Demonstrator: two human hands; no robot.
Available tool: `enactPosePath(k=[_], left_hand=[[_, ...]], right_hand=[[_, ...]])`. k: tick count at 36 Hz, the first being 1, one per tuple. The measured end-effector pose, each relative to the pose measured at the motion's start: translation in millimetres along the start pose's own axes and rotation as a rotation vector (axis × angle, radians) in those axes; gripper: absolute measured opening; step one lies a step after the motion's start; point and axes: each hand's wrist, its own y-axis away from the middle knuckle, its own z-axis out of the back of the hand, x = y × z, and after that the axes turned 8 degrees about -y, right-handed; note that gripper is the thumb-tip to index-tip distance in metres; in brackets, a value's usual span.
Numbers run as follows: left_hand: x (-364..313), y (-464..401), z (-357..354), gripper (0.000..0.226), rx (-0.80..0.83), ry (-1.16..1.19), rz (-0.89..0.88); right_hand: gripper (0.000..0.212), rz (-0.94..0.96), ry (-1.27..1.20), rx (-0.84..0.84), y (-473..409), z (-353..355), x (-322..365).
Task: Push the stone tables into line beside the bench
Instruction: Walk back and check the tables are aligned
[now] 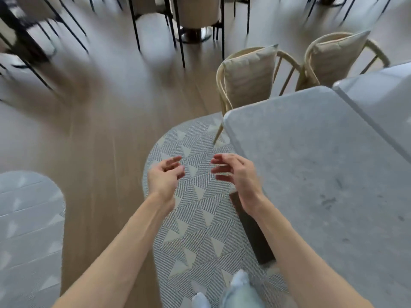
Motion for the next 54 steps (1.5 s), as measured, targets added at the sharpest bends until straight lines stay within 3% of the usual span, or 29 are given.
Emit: enactPosePath(k=[4, 11, 18, 27, 34, 40, 47, 54], left_hand=[[-40, -31, -21, 0.007, -0.006, 0.076, 0.014], [-106, -116, -54, 0.054, -0.063, 0.04, 0.031], [-190, -225, -70, 0.02, 0.012, 0.046, -0.099], [-273, -366, -91, 0.025, 0.106, 0.071, -0.225], [-333, -515, -138, 0.029, 0.217, 0.012, -0.337], [-432, -648, -216, 0.039, 0.391, 0.01, -0.451], [-546, -721, -336, 0.028, 0.71, -0.012, -0.529], [-580, -796, -446, 0.024, 0.974, -0.061, -0.525]], right_hand=[[0.026, 0.032, -0.016, -0.038, -39, -5, 31], [0.028, 0.063, -0.09, 0.003, -153, -26, 80], [0.026, 0.101, -0.116, 0.057, -273, -64, 137], [0.023, 0.141, -0.038, 0.032, -418, -94, 206], [0.019, 0.193, -0.033, -0.171, -567, -95, 242], [0.019, 0.299, -0.124, -0.41, -686, -80, 304], [0.02, 0.404, -0.269, -0.645, -763, -58, 384], [0.021, 0.479, -0.328, -0.81, -865, -30, 421]])
